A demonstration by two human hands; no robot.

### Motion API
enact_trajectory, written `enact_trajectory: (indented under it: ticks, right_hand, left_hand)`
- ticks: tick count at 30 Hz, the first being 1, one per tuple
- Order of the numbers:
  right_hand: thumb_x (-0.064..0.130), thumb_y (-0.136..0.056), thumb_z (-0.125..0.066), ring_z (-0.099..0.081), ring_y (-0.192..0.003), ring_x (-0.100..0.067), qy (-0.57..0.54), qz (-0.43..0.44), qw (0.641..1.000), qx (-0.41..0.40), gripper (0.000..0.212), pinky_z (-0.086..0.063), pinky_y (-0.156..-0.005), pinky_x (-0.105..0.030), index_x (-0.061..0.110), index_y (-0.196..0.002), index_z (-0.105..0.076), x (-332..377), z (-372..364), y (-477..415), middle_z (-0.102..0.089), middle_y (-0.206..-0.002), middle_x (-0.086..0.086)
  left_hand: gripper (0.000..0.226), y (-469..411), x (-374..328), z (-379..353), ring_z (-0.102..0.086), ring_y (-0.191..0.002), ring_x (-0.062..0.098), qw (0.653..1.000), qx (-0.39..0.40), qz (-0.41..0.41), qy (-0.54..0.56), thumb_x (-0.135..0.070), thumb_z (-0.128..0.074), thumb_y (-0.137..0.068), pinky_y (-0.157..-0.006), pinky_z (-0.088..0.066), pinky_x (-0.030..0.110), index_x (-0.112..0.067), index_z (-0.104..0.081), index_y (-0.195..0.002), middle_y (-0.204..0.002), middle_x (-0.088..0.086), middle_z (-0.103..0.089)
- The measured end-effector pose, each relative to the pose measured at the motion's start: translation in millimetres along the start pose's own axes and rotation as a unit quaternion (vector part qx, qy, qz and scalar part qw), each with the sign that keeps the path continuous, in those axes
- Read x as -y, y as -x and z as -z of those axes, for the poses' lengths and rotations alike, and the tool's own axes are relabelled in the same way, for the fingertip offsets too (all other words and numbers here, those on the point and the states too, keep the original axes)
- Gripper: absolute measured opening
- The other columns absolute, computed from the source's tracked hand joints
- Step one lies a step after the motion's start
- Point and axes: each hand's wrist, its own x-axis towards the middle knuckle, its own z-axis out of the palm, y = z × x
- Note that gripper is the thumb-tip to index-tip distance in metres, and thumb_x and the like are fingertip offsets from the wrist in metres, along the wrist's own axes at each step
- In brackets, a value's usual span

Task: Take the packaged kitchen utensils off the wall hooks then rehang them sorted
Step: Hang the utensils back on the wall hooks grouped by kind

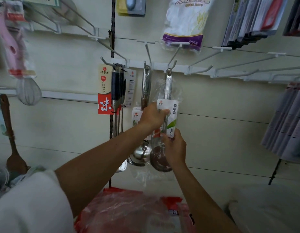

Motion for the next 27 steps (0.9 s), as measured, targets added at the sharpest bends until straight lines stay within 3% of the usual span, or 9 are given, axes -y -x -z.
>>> enact_trajectory:
  ticks: [4, 7, 14, 19, 25, 27]
  right_hand:
    - [0.026, -0.095, -0.066, -0.066, -0.082, -0.016, 0.014, 0.004, 1.0, 0.003, 0.02, -0.046, -0.063, -0.026, 0.013, -0.109, -0.06, -8.4, -7.4, -14.1, -0.069, -0.093, 0.0]
    - [0.025, -0.096, -0.065, -0.064, -0.081, -0.015, 0.011, 0.013, 1.0, 0.002, 0.019, -0.042, -0.06, -0.021, 0.011, -0.11, -0.06, -14.1, -10.9, -19.7, -0.068, -0.094, 0.0]
    - [0.026, -0.093, -0.069, -0.068, -0.086, -0.019, 0.0, -0.005, 1.0, 0.003, 0.024, -0.055, -0.071, -0.033, 0.013, -0.11, -0.06, -15.0, -7.2, -23.8, -0.069, -0.095, 0.0]
    - [0.033, -0.089, -0.073, -0.066, -0.098, -0.016, 0.007, -0.033, 0.999, 0.0, 0.058, -0.055, -0.087, -0.037, 0.015, -0.139, -0.048, -13.9, 3.8, -16.9, -0.068, -0.114, -0.002]
    - [0.037, -0.09, -0.071, -0.052, -0.127, -0.021, 0.067, -0.027, 0.997, 0.025, 0.079, -0.048, -0.101, -0.037, 0.016, -0.154, -0.03, -11.1, 20.0, -3.9, -0.052, -0.143, -0.005]
    - [0.047, -0.091, -0.065, -0.042, -0.139, -0.02, 0.099, -0.009, 0.994, 0.049, 0.083, -0.041, -0.11, -0.037, 0.018, -0.156, -0.024, -8.0, 29.3, 9.1, -0.039, -0.156, -0.004]
  left_hand:
    - [0.027, -11.0, 4.0, -8.1, -0.062, -0.091, 0.02, 1.0, -0.022, 0.006, -0.011, -0.022, -0.067, -0.091, -0.075, -0.046, 0.027, -0.007, -0.063, -0.112, -0.105, 0.008, -0.068]
    - [0.027, -18.2, 6.9, -13.3, -0.065, -0.094, 0.024, 0.999, -0.032, 0.018, -0.014, -0.021, -0.068, -0.09, -0.078, -0.051, 0.031, -0.006, -0.064, -0.112, -0.106, 0.01, -0.069]
    - [0.027, -20.1, 11.9, -20.8, -0.067, -0.096, 0.024, 0.998, -0.039, 0.033, 0.022, -0.02, -0.069, -0.088, -0.087, -0.056, 0.039, -0.008, -0.066, -0.112, -0.106, 0.01, -0.071]
    - [0.037, -2.8, 13.4, -23.1, -0.066, -0.1, 0.021, 0.998, -0.034, 0.03, 0.053, -0.024, -0.067, -0.091, -0.073, -0.052, 0.025, -0.008, -0.057, -0.122, -0.111, 0.006, -0.068]
    - [0.058, 56.1, 15.7, -3.1, -0.063, -0.107, 0.01, 0.999, 0.035, -0.033, 0.025, -0.024, -0.069, -0.09, -0.082, -0.05, 0.018, -0.022, -0.043, -0.141, -0.123, -0.007, -0.064]
    - [0.052, 81.0, 19.9, 10.8, -0.063, -0.106, 0.002, 0.995, 0.085, -0.052, 0.004, -0.027, -0.066, -0.092, -0.083, -0.052, 0.016, -0.027, -0.045, -0.14, -0.12, -0.014, -0.066]
